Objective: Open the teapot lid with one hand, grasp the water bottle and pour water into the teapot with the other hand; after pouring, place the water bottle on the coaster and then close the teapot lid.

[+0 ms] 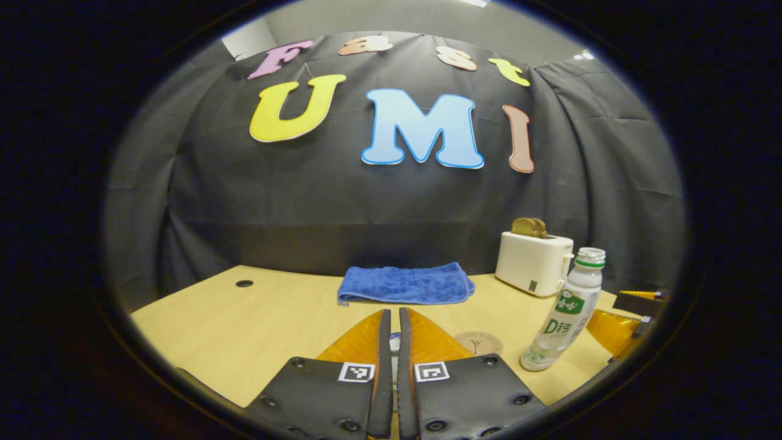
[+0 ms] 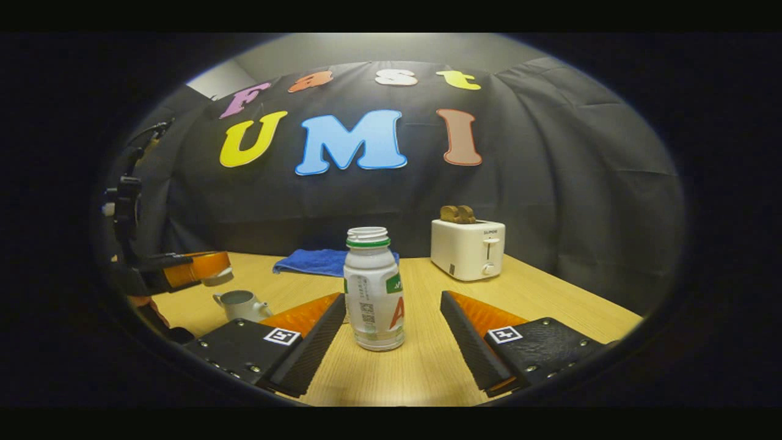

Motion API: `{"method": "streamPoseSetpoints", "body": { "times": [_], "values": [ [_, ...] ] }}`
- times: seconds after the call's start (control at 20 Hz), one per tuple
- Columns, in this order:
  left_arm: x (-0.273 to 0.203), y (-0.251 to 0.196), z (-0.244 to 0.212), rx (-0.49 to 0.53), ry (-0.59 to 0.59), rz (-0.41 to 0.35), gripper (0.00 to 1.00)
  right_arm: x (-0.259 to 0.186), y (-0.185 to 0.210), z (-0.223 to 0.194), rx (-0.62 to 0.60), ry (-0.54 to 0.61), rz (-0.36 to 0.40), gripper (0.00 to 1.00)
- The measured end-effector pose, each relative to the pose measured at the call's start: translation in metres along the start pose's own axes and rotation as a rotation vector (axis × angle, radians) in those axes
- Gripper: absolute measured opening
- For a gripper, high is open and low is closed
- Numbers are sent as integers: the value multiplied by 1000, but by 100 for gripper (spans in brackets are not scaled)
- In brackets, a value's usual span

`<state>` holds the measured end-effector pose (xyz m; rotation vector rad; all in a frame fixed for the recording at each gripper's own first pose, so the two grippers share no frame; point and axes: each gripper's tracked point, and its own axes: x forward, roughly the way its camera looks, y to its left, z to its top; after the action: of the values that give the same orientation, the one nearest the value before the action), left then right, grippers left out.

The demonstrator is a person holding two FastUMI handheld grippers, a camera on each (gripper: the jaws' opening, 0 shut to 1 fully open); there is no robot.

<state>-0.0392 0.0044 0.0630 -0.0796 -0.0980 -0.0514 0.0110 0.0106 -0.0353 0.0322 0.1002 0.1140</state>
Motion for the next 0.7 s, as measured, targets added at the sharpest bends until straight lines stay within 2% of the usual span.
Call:
{"method": "streamPoseSetpoints", "body": {
  "times": [0.05, 0.1, 0.2, 0.3, 0.7],
  "values": [
    [-7, 2, 7, 4, -9, 0, 10, 2, 1, -1, -6, 4, 11, 96],
    [-14, 5, 13, 8, -15, 2, 14, 4, 2, -2, -16, 7, 19, 95],
    [-28, 13, 23, 7, -26, 6, 10, 10, 4, -3, -42, 13, 38, 96],
    [-41, 24, 28, 0, -29, 15, 14, 15, 5, -4, -60, 17, 55, 96],
    [-76, 71, 22, -23, -1, 84, 14, 36, 8, -10, -104, 43, 102, 96]
  ]
}}
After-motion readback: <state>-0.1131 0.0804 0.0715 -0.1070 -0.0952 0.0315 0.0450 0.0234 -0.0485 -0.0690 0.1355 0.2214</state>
